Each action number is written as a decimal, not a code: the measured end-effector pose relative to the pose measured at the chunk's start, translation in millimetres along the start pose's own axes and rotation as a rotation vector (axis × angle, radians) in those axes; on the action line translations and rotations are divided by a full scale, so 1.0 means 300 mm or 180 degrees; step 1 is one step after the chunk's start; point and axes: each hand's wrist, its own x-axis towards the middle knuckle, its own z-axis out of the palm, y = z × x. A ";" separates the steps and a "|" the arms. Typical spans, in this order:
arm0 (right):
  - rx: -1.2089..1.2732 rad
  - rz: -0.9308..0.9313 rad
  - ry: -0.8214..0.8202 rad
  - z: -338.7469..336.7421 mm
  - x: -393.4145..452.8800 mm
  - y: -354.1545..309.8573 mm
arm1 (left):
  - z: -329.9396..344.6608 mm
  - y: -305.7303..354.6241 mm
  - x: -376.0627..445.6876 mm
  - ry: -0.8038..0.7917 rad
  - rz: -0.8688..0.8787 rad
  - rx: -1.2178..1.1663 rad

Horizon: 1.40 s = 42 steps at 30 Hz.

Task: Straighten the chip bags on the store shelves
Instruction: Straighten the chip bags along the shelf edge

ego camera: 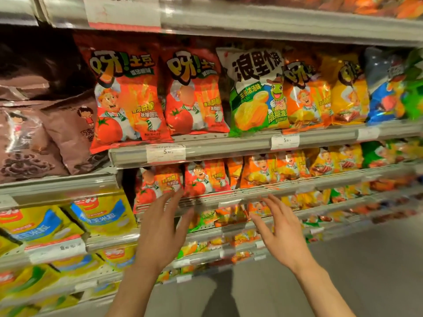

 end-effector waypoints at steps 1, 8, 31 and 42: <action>0.0000 -0.0030 0.0009 -0.011 0.009 0.042 | 0.016 0.027 0.000 0.0012 -0.0059 0.0053; -0.0093 -0.0141 -0.0200 -0.179 0.153 0.394 | 0.201 0.302 0.055 0.0091 -0.0213 0.0405; -0.0011 -0.0594 0.0328 -0.647 0.577 0.542 | 0.301 0.730 0.468 0.0496 0.0570 0.0851; 0.0137 -0.1514 -0.0075 -0.507 0.648 0.310 | 0.323 0.664 0.550 0.0548 0.0982 0.0970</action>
